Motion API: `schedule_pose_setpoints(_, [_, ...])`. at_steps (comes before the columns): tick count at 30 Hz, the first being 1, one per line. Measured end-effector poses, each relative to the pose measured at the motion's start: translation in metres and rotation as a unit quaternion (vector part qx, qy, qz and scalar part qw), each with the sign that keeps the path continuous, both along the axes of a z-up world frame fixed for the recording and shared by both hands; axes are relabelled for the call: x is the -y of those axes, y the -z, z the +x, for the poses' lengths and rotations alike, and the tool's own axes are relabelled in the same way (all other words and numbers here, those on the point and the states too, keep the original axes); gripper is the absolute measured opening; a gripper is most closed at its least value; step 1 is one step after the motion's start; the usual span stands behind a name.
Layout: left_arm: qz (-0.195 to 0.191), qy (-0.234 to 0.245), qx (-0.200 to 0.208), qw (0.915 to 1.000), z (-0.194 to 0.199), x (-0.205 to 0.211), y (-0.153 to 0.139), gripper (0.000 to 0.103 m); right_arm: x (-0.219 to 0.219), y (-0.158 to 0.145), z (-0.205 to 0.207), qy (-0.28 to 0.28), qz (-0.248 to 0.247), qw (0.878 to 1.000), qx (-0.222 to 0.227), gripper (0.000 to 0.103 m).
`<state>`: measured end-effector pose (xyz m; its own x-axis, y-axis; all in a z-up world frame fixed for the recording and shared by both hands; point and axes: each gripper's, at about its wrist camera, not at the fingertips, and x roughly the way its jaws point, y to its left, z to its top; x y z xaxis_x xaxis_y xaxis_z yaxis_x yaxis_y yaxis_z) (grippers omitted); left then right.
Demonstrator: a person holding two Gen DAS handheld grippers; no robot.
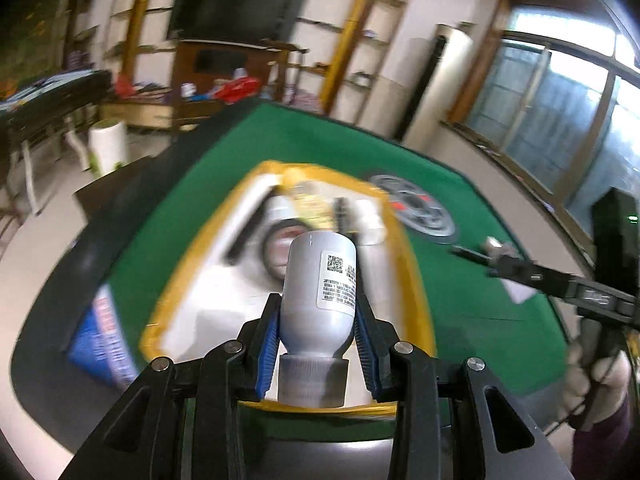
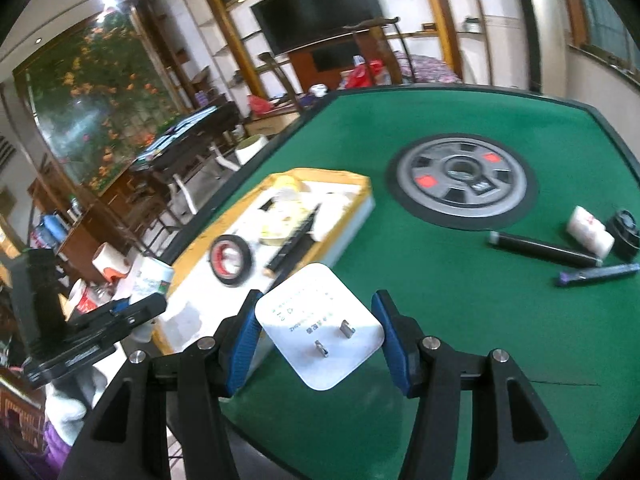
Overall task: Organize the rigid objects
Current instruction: 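Carry bottle and plug adapter into the tray and open the left tool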
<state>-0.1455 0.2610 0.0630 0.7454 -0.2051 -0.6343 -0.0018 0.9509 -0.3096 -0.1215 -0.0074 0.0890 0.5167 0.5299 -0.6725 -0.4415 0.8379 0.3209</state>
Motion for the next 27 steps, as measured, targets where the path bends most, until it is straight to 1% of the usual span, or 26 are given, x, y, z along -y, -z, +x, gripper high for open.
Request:
schedule_pose_setpoints(5, [0.006, -0.017, -0.022, 0.9996, 0.011, -0.012, 0.019, 0.036, -0.024, 0.0, -0.004, -0.023, 0.003, 1.0, -0.005, 0.055])
schedule_pose_setpoints(13, [0.019, -0.019, -0.065, 0.9975, 0.037, -0.018, 0.044, 0.036, -0.058, 0.009, 0.0, -0.052, -0.005, 0.998, -0.026, 0.055])
schedule_pose_setpoints(15, [0.045, -0.023, -0.067, 0.9965, 0.042, -0.015, 0.045, 0.037, -0.068, 0.012, 0.0, -0.061, -0.011, 0.998, -0.03, 0.055])
schedule_pose_setpoints(17, [0.06, -0.026, -0.068, 0.9956, 0.047, -0.015, 0.044, 0.037, -0.08, 0.014, 0.001, -0.072, -0.018, 0.997, -0.033, 0.055])
schedule_pose_setpoints(21, [0.084, -0.034, -0.087, 0.9921, 0.06, -0.019, 0.049, 0.037, -0.102, 0.019, 0.005, -0.086, -0.028, 0.995, -0.039, 0.055])
schedule_pose_setpoints(22, [0.083, -0.033, -0.085, 0.9924, 0.061, -0.02, 0.048, 0.04, -0.108, 0.021, 0.006, -0.091, -0.03, 0.995, -0.041, 0.055])
schedule_pose_setpoints(23, [0.076, -0.031, -0.084, 0.9931, 0.061, -0.022, 0.047, 0.049, -0.113, 0.022, 0.007, -0.094, -0.034, 0.994, -0.042, 0.055])
schedule_pose_setpoints(25, [0.051, -0.035, -0.08, 0.9949, 0.058, -0.027, 0.044, 0.056, -0.122, 0.026, 0.007, -0.1, -0.042, 0.993, -0.044, 0.055])
schedule_pose_setpoints(27, [0.034, -0.039, -0.072, 0.996, 0.052, -0.03, 0.039, 0.056, -0.131, 0.029, 0.007, -0.108, -0.051, 0.992, -0.045, 0.055])
